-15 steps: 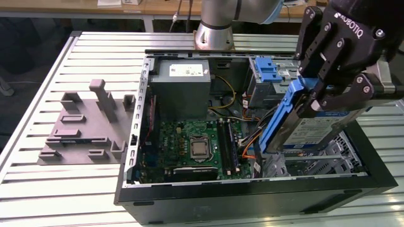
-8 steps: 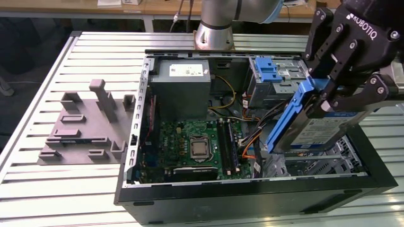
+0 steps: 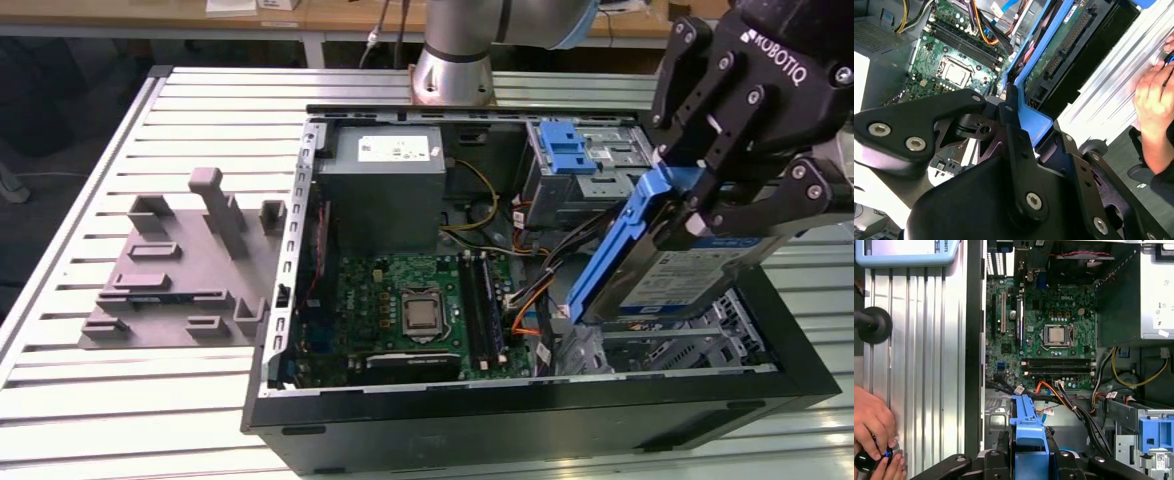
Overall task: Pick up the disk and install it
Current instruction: 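Insert the disk into the insertion slot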
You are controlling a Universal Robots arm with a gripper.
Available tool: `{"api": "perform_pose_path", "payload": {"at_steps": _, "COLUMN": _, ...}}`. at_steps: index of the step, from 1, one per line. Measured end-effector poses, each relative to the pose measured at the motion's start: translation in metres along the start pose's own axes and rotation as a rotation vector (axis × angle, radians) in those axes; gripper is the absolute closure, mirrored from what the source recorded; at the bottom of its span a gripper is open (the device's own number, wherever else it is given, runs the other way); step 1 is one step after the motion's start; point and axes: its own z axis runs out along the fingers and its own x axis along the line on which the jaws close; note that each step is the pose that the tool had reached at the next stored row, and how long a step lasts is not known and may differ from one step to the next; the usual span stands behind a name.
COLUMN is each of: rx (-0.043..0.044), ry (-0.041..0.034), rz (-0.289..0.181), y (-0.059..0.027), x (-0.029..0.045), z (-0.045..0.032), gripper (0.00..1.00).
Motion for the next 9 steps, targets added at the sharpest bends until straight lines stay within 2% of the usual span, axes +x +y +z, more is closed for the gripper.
{"api": "perform_pose_path", "payload": {"at_steps": 9, "rx": -0.0002, "ry": 0.0002, "rz": 0.0, "y": -0.0186, "x": -0.0009, "z": 0.0015, "gripper": 0.64}}
